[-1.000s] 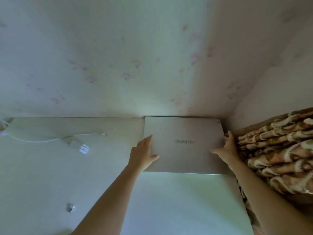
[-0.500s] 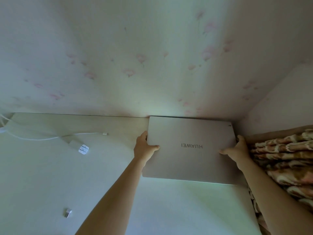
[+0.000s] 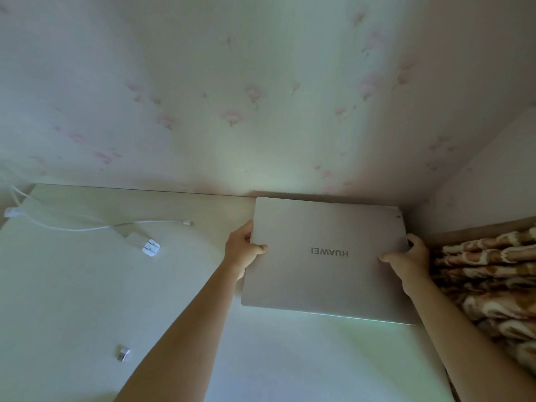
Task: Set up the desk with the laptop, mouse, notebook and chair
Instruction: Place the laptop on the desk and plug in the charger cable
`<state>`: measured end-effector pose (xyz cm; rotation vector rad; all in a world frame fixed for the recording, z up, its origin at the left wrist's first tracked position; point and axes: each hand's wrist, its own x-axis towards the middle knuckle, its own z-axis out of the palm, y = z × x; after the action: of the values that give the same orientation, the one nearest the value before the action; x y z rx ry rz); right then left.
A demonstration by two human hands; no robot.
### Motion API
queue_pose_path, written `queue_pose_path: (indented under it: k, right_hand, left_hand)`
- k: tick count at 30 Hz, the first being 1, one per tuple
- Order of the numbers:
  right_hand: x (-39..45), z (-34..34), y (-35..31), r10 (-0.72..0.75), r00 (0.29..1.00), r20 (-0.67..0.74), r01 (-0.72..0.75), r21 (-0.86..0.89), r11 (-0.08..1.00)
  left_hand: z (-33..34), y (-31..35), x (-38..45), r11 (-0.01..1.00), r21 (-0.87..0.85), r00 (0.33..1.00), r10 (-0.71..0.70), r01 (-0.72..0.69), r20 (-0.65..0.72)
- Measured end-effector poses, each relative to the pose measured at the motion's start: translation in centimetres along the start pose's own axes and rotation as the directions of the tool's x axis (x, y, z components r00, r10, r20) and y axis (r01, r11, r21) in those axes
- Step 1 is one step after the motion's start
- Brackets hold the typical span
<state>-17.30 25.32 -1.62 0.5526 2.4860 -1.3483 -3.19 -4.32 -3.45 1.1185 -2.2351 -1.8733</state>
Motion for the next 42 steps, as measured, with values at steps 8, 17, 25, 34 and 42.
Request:
queue_pose_path:
  k: [8, 17, 25, 34, 42]
  right_hand:
    - [-3.6, 2.0, -0.6, -0.019, 0.999, 0.037, 0.024, -0.124, 0.992]
    - [-7.6, 6.4, -2.0, -0.091, 0.99, 0.106, 0.106, -0.15, 0.983]
    - [-20.3, 14.0, -4.9, -0.127, 0.983, 0.131, 0.139, -0.082, 0.987]
    - [-31.8, 25.4, -3.7, -0.066, 0.983, 0.169, 0.076, -0.057, 0.995]
    - [-41.4, 31.9, -1.3, -0.027, 0.961, 0.274, 0.012, 0.055, 0.998]
  left_hand:
    - [-4.4, -1.0, -2.3, 1.0, 0.002, 0.999, 0.024, -0.024, -0.044]
    - [-14.1, -1.3, -6.2, 0.997, 0.006, 0.992, 0.074, -0.074, -0.102]
    - [-27.5, -4.0, -9.8, 0.997, -0.008, 0.982, 0.08, -0.082, -0.17]
    - [-43.0, -10.5, -13.7, 0.997, -0.073, 0.979, 0.006, -0.022, -0.204]
    - [-52.0, -16.9, -17.0, 0.989, -0.106, 0.97, -0.122, 0.101, -0.21]
